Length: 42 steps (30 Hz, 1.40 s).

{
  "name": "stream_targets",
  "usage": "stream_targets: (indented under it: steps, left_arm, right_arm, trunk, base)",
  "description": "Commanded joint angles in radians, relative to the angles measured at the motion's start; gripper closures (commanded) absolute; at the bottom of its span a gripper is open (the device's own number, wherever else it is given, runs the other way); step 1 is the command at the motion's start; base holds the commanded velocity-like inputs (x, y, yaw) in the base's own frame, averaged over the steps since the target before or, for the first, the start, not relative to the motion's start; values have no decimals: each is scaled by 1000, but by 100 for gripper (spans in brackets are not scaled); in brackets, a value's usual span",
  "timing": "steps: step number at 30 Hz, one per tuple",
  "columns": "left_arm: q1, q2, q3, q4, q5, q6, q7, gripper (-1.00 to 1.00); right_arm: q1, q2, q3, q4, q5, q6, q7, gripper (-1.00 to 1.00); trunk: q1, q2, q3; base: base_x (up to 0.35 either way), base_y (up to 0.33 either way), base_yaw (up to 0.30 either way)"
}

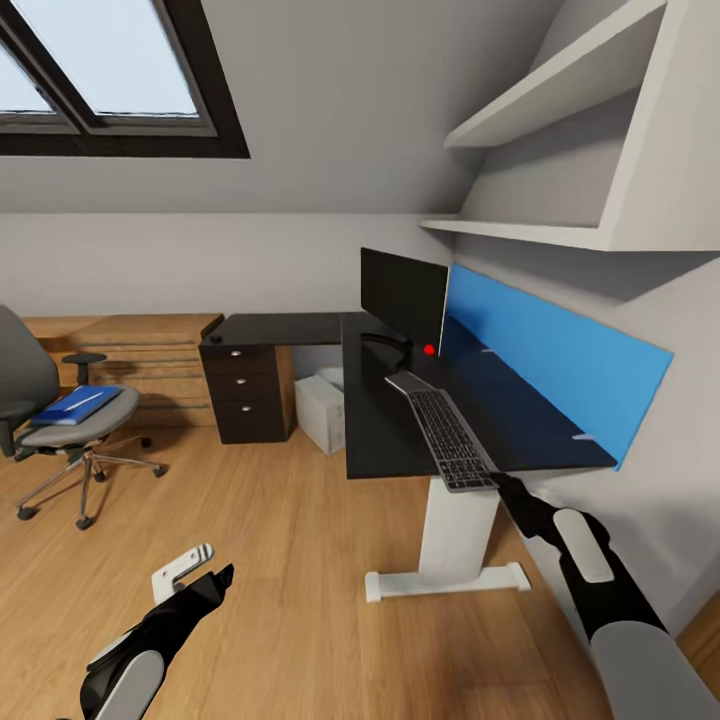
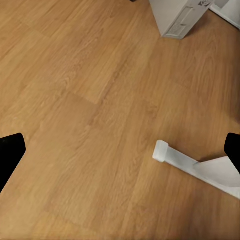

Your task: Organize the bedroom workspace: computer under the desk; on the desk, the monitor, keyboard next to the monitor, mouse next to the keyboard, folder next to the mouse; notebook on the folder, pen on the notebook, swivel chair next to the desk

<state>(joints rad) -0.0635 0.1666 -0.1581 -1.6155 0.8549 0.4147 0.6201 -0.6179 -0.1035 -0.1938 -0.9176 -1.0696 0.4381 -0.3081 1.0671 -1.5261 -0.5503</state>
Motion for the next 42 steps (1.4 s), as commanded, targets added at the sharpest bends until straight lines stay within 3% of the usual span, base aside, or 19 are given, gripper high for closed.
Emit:
stream_targets:
  steps: [1, 5, 7, 8, 13, 16, 24, 31, 42]
  left_arm:
    - [-1, 1, -2, -1, 7, 1, 9, -100]
    - [-1, 1, -3, -1, 7, 1, 9, -100]
    - [-1, 1, -3, -1, 7, 1, 9, -100]
    - [-1, 1, -3, -1, 7, 1, 9, -100]
    - [-1, 1, -3, -1, 7, 1, 9, -100]
    - [-1, 1, -3, -1, 7, 1, 9, -100]
    - [-1, 1, -4, -1, 7, 1, 9, -100]
    - [-1, 1, -4, -1, 7, 1, 9, -100]
    - [-1, 1, -4, -1, 7, 1, 10, -100]
  right_arm:
    - [0, -3, -1, -2, -19, 3, -4, -100]
    - [8, -11, -1, -1, -44, 4, 44, -100]
    - [18, -13, -1, -2, -47, 9, 98, -100]
    - [40, -15, 0, -5, -47, 25, 178, -100]
    - [79, -17, 0, -3, -42, 49, 381, -100]
    - [86, -17, 0, 1, -41, 52, 443, -100]
    - [91, -21, -1, 0, -40, 46, 507, -100]
    - [92, -19, 2, 4, -37, -9, 588, -100]
    - [91, -15, 8, 26, 30, -137, 600, -100]
  trunk:
    - [4, -8, -4]
    - [19, -36, -17]
    - [27, -50, -23]
    - [31, -57, -26]
    - [50, -92, -42]
    - [61, -113, -51]
    - [92, -169, -76]
    - [119, -218, -98]
    - [123, -225, -101]
  base:
    - [0, 0, 0]
    - [0, 0, 0]
    - [0, 0, 0]
    - [0, 0, 0]
    - [0, 0, 0]
    - [0, 0, 0]
    - [0, 0, 0]
    - [0, 0, 0]
    - [0, 0, 0]
